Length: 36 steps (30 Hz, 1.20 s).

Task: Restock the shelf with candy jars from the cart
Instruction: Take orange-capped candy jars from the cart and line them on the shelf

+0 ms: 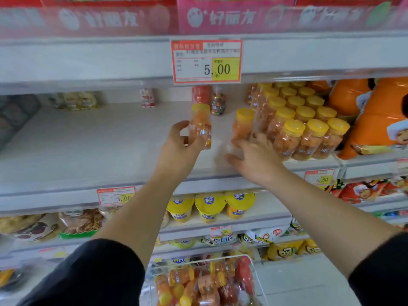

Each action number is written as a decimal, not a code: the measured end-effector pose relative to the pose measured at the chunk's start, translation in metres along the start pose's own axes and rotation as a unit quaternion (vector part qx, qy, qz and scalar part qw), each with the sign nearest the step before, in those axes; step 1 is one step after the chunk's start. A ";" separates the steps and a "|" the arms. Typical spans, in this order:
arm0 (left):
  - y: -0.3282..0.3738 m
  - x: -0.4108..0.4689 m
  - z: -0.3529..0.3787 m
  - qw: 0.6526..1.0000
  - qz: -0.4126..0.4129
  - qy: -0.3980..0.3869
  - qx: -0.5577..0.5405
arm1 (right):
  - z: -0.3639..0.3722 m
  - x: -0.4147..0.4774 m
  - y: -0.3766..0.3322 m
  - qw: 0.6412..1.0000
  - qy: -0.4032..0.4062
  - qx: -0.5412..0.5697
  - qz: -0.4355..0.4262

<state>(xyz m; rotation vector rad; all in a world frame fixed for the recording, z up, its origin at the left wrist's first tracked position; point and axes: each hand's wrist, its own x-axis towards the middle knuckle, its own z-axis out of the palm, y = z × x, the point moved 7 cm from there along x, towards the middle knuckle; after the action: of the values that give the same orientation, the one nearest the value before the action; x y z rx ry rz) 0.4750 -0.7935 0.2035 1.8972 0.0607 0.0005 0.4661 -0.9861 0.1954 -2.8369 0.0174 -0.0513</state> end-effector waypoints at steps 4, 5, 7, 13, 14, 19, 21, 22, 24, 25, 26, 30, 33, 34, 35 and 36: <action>-0.005 0.028 0.008 0.999 -0.025 -0.021 0.002 | 0.011 0.045 0.006 0.999 -0.015 0.034 0.022; -0.007 0.033 0.010 0.999 -0.029 -0.027 -0.006 | 0.014 0.059 0.007 0.999 -0.014 0.032 0.022; -0.011 0.041 0.012 0.998 -0.037 -0.034 -0.036 | 0.020 0.082 0.008 0.999 -0.013 0.037 0.029; -0.017 0.045 0.009 0.996 -0.038 -0.032 -0.069 | 0.013 0.119 0.007 0.997 0.034 0.031 0.070; -0.017 0.043 0.010 0.997 -0.033 -0.035 -0.066 | 0.014 0.122 0.008 0.995 0.039 0.040 0.077; -0.013 0.041 0.011 0.997 -0.025 -0.036 -0.069 | 0.029 0.119 0.007 0.997 0.016 0.058 0.052; -0.012 0.040 0.011 0.997 -0.023 -0.036 -0.059 | 0.030 0.120 0.009 0.996 0.014 0.058 0.061; -0.011 0.039 0.011 0.998 -0.021 -0.037 -0.052 | 0.029 0.122 0.009 0.996 0.016 0.057 0.068; -0.011 0.039 0.012 0.998 -0.020 -0.035 -0.042 | 0.026 0.130 0.010 0.995 0.019 0.061 0.083; -0.011 0.039 0.012 0.998 -0.021 -0.034 -0.042 | 0.025 0.134 0.009 0.994 0.019 0.066 0.091; -0.011 0.040 0.012 0.998 -0.022 -0.032 -0.044 | 0.025 0.140 0.009 0.993 0.021 0.067 0.097; -0.012 0.039 0.013 0.998 -0.024 -0.030 -0.043 | 0.027 0.158 0.008 0.991 0.039 0.076 0.106; -0.012 0.039 0.012 0.998 -0.023 -0.028 -0.044 | 0.028 0.165 0.007 0.990 0.041 0.071 0.111; -0.012 0.039 0.012 0.998 -0.025 -0.029 -0.044 | 0.028 0.167 0.007 0.991 0.041 0.067 0.112; -0.011 0.039 0.012 0.998 -0.026 -0.029 -0.044 | 0.027 0.168 0.007 0.991 0.041 0.064 0.112; -0.011 0.038 0.012 0.998 -0.025 -0.029 -0.045 | 0.028 0.169 0.007 0.991 0.039 0.061 0.113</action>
<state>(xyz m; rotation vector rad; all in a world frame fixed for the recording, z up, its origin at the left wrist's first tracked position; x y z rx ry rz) 0.5131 -0.7996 0.1880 1.8050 0.0681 -0.0852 0.6360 -0.9875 0.1723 -2.6907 0.3405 -0.1095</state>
